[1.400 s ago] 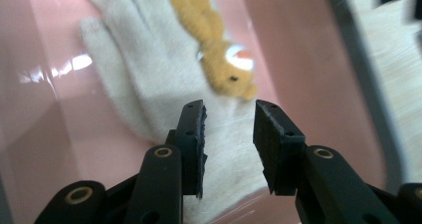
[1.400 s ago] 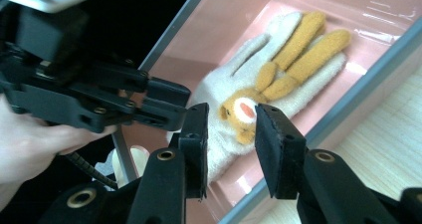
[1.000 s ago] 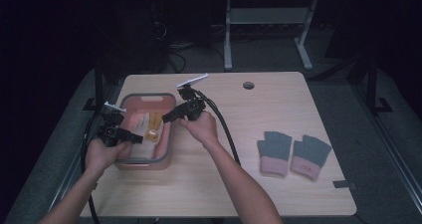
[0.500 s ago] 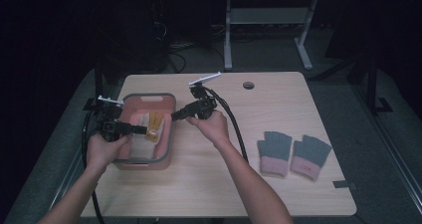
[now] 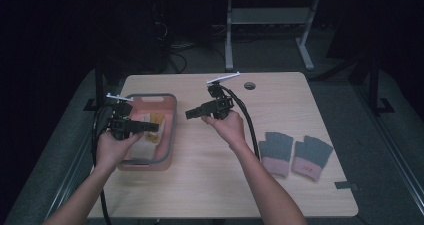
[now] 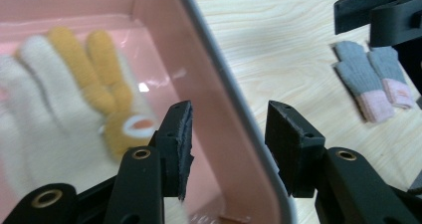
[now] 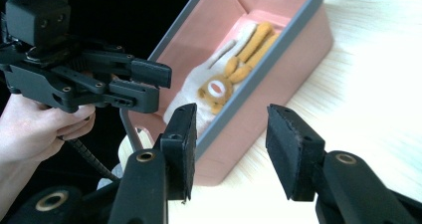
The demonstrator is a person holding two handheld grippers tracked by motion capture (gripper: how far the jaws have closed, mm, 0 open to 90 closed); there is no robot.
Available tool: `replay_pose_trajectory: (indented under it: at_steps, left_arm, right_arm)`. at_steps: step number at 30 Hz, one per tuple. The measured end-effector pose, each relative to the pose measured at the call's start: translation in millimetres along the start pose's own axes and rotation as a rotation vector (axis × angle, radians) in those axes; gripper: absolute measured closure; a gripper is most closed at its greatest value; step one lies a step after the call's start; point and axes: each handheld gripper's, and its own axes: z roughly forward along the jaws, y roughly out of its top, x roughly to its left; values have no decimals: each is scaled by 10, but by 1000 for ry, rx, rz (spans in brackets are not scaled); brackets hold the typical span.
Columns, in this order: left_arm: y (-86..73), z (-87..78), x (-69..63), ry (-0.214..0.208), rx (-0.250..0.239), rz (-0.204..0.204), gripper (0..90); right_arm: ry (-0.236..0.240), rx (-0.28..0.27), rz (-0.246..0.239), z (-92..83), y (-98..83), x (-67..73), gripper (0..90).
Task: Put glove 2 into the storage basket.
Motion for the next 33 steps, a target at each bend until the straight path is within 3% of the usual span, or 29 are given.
replay_pose_trajectory:
  at_steps: [5, 14, 19, 33]
  left_arm:
    - [56, 53, -169, -20, -2, 38, 519]
    - [114, 130, -384, -40, -12, 73, 506]
    - [136, 205, -527, -68, -5, 105, 497]
    - [164, 368, -772, -112, 3, 158, 446]
  right_arm:
    - [-7, -14, 6, -164, -71, -62, 541]
    - [-24, -29, 14, -407, -173, -144, 531]
    - [-35, -65, 23, -602, -271, -189, 529]
    - [-60, -80, 61, -883, -441, -344, 512]
